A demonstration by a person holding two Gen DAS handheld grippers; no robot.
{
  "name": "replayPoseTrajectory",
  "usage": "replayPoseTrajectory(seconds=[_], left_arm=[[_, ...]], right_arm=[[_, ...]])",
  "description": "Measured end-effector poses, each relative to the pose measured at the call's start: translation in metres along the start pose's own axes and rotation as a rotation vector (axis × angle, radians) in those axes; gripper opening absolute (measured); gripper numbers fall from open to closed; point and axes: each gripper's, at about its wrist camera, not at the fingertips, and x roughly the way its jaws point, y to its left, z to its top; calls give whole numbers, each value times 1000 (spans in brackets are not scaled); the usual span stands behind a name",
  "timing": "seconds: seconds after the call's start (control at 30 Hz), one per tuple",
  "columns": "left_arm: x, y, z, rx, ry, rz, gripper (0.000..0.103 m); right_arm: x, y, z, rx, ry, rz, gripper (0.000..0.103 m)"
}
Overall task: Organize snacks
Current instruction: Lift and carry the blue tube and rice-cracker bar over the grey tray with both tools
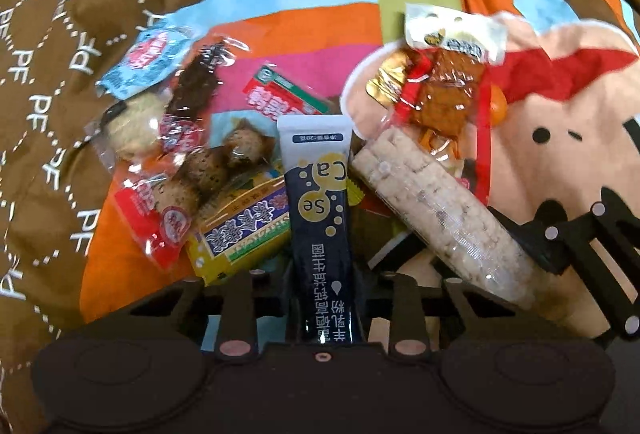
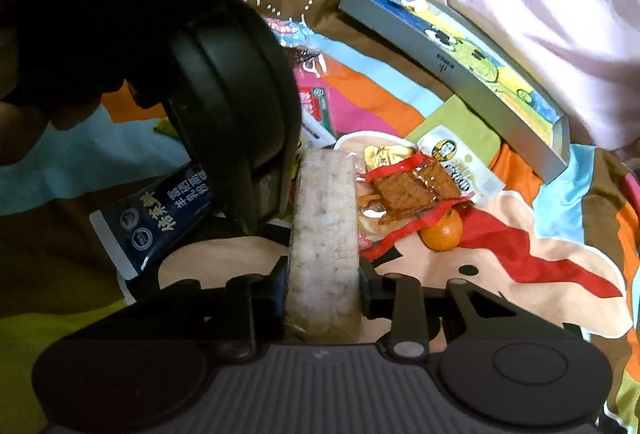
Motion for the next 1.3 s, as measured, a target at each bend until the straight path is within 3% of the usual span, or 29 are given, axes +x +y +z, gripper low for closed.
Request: replayPoseTrajectory(seconds=[0.37, 0.63, 0.77, 1.07, 1.3], left_arm=[[-35, -5, -24, 11, -37, 43, 25], [-66, 8, -27, -126, -214, 67, 25], [-76, 2, -6, -153, -308, 82, 25], [-83, -16, 56, -219, -478, 58, 25], [-83, -25, 122, -221, -568, 74, 25]], right_arm=[[-25, 19, -2, -138, -94, -163, 36], [-41, 13, 8, -149, -204, -282, 36], [-36, -4, 17, -104, -268, -361, 36], [11, -58, 34, -30, -286, -502, 36], [22, -90, 42, 155, -309, -504, 36]])
